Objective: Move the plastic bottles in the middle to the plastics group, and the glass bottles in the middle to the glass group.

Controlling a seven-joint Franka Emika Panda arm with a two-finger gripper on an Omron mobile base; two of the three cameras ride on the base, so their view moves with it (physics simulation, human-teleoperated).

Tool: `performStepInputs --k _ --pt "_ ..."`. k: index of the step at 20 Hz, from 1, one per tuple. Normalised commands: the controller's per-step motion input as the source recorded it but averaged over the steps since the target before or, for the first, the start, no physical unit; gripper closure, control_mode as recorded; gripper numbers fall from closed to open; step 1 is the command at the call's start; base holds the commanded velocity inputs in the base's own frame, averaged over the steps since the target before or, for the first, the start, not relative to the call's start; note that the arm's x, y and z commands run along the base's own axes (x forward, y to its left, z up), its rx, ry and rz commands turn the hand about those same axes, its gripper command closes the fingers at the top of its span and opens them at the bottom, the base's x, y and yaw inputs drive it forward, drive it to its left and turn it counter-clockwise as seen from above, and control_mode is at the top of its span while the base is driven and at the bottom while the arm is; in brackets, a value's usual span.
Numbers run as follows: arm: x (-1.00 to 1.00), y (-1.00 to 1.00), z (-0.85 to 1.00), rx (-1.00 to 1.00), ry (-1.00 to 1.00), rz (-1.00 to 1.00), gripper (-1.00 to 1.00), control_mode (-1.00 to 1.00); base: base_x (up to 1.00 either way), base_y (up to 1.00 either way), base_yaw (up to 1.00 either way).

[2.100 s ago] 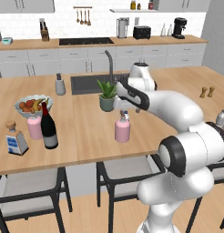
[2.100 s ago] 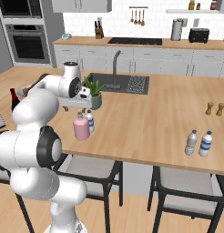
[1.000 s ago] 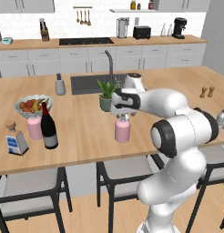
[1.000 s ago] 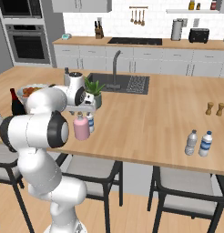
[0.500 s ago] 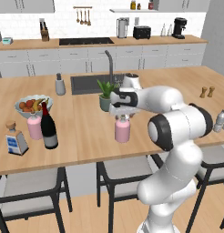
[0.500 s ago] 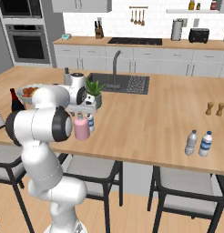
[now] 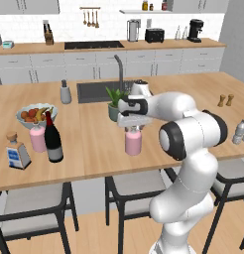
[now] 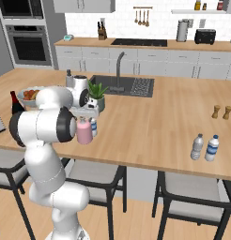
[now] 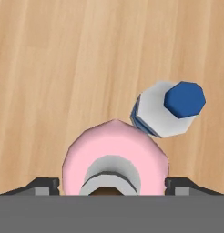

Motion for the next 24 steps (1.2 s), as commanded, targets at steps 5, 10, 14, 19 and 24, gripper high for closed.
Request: performStepInputs --k 5,10,14,19,24 --pt "0.00 0.00 -0.03 0.00 0.00 0.00 1.00 -1.00 0.00 0.00 0.00" --pt "-0.25 0.20 0.08 0.00 0.00 0.02 1.00 -1.00 0.00 0.00 0.00" --pt "-0.32 0.63 0.30 0.00 0.00 0.08 1.00 -1.00 0.00 0.00 0.00" --pt "-0.07 0.86 0.13 0.00 -0.02 0.04 1.00 -1.00 0.00 0.00 0.00" --pt "0.26 0.82 0.00 0.00 -0.03 0.00 1.00 -1.00 0.00 0.00 0.00"
